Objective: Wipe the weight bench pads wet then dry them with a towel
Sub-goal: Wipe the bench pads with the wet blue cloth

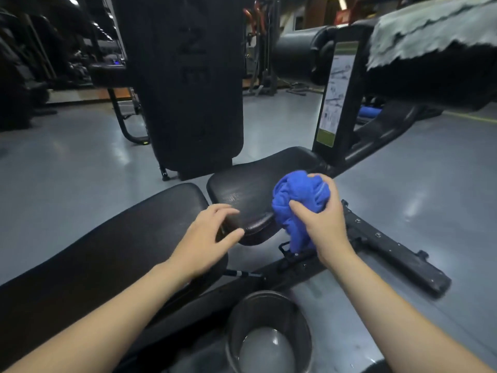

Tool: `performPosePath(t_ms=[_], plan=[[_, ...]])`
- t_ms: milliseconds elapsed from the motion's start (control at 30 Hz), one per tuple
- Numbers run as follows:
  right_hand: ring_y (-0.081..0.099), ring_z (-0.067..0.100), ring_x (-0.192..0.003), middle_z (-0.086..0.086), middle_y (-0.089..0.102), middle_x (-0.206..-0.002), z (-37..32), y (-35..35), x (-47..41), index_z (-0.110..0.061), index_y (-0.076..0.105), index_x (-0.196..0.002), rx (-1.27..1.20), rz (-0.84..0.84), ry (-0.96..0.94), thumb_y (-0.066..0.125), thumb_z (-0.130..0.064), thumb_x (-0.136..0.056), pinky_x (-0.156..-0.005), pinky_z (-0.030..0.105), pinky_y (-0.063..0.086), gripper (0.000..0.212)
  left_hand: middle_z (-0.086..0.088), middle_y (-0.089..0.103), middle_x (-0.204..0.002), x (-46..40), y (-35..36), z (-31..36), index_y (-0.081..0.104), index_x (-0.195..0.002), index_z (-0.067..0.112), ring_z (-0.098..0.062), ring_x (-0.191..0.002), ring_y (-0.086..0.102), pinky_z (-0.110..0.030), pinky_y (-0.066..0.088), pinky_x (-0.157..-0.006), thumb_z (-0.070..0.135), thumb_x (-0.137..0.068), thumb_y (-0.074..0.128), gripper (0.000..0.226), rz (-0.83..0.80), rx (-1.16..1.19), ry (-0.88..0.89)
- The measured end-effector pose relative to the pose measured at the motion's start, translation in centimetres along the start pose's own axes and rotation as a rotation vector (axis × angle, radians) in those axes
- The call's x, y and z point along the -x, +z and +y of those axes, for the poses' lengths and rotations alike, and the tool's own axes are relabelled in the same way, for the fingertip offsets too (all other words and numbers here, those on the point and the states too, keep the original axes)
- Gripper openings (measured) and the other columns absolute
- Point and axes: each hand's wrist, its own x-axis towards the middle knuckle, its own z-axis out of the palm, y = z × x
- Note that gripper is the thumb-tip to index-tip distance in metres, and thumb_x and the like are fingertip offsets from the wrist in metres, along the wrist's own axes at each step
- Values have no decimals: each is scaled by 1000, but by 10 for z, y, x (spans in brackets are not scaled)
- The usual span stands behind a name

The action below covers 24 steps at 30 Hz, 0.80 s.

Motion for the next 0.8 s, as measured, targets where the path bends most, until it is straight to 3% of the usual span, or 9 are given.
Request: performPosePath(t_ms=[33, 67, 100, 200, 267, 433, 567, 800], plan=[[62, 4, -109, 3, 60, -121, 0, -2, -3, -21, 55, -121, 138, -26, -133, 73, 6, -78, -89, 21, 52, 54, 18, 42, -143, 6, 5, -10, 52, -135, 36, -6, -135, 38, -37, 34, -115, 69, -87, 44, 58, 19, -72, -17], [57, 1, -113, 0, 56, -123, 2, 0, -6, -16, 56, -122, 284, -61, -265, 74, 6, -76, -92, 14, 44, 55, 17, 39, -145, 12, 8, -18, 51, -136, 36, -7, -136, 35, -37, 33, -114, 70, -86, 43, 60, 40, -111, -34], [54, 6, -119, -1, 54, -125, 11, 2, -9, -14, 57, -123, 417, -119, -372, 77, 3, -74, -98, 17, 41, 55, 17, 37, -146, 18, 12, -25, 49, -137, 35, -8, -137, 33, -36, 32, -114, 70, -85, 44, 62, 59, -137, -47], [44, 27, -135, 3, 50, -138, 54, 14, -7, -18, 58, -129, 745, -371, -554, 82, -21, -74, -109, 48, 38, 60, 14, 35, -148, 35, 18, -40, 47, -140, 33, -10, -139, 31, -36, 31, -113, 71, -83, 46, 68, 89, -197, -61], [34, 33, -142, 4, 47, -145, 72, 23, -4, -24, 58, -130, 877, -453, -629, 82, -28, -73, -111, 55, 35, 62, 13, 35, -149, 38, 14, -46, 46, -142, 32, -10, -140, 30, -34, 29, -113, 74, -81, 46, 73, 89, -218, -67], [38, 37, -139, 8, 53, -141, 78, 53, 8, -16, 63, -124, 856, -590, -810, 76, -25, -78, -108, 55, 36, 48, 13, 34, -149, 36, -1, -56, 43, -144, 33, -10, -140, 30, -36, 30, -113, 79, -76, 51, 83, 96, -228, -100], [39, 29, -140, 7, 53, -142, 86, 94, 29, -14, 63, -126, 701, -709, -760, 74, -34, -85, -113, 47, 32, 47, 13, 34, -148, 49, -10, -74, 42, -145, 32, -12, -138, 34, -36, 33, -112, 79, -78, 45, 82, 42, -238, -151], [36, 27, -143, 0, 52, -143, 94, 126, 34, -20, 62, -125, 717, -637, -678, 69, -54, -80, -114, 46, 30, 57, 17, 29, -149, 77, -42, -104, 35, -148, 37, -11, -137, 31, -38, 31, -114, 97, -65, 36, 103, -61, -258, -260]])
